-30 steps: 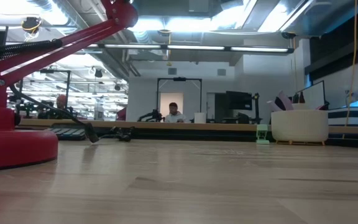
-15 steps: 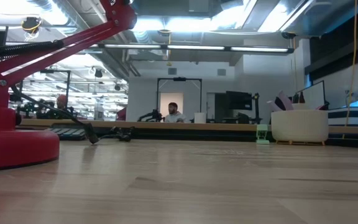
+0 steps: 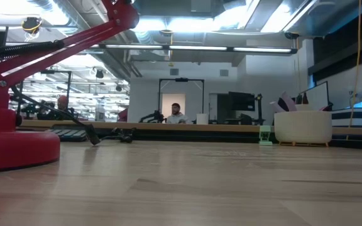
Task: Screw lightbulb
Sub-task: Insert the light bulb into the orange desk lamp
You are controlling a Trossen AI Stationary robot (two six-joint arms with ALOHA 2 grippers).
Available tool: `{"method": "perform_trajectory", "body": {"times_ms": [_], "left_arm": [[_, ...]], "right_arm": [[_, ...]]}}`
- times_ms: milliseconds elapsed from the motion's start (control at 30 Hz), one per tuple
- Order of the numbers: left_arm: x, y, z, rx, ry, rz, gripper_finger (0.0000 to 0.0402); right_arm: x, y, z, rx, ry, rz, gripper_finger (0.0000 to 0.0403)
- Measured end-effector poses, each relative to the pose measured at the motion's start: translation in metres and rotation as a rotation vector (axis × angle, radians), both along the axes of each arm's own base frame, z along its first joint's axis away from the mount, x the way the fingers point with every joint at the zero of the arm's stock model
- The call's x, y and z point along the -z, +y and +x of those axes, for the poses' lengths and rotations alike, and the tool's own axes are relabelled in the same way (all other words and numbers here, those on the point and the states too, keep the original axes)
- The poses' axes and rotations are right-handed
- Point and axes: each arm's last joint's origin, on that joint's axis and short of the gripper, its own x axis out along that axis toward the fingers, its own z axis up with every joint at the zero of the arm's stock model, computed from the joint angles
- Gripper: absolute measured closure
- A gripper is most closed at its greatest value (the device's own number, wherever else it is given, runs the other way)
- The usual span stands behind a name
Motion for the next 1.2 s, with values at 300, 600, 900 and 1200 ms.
{"method": "perform_trajectory", "body": {"times_ms": [300, 600, 900, 1200], "left_arm": [[0.000, 0.001, -0.001, -0.002, 0.001, 0.000, 0.0149], [0.000, 0.001, -0.001, -0.001, 0.001, 0.001, 0.0149], [0.000, 0.001, -0.001, -0.002, 0.003, -0.003, 0.0149], [0.000, 0.001, -0.001, -0.002, 0.004, -0.006, 0.0149]], "right_arm": [[-0.001, 0.012, -0.010, 0.205, 0.076, -0.336, 0.0059], [0.002, 0.007, -0.007, 0.376, 0.174, -0.821, 0.0052], [0.007, -0.002, 0.001, 0.404, 0.156, -1.037, 0.0052], [0.006, -0.002, 0.001, 0.381, 0.127, -1.058, 0.0082]]}}
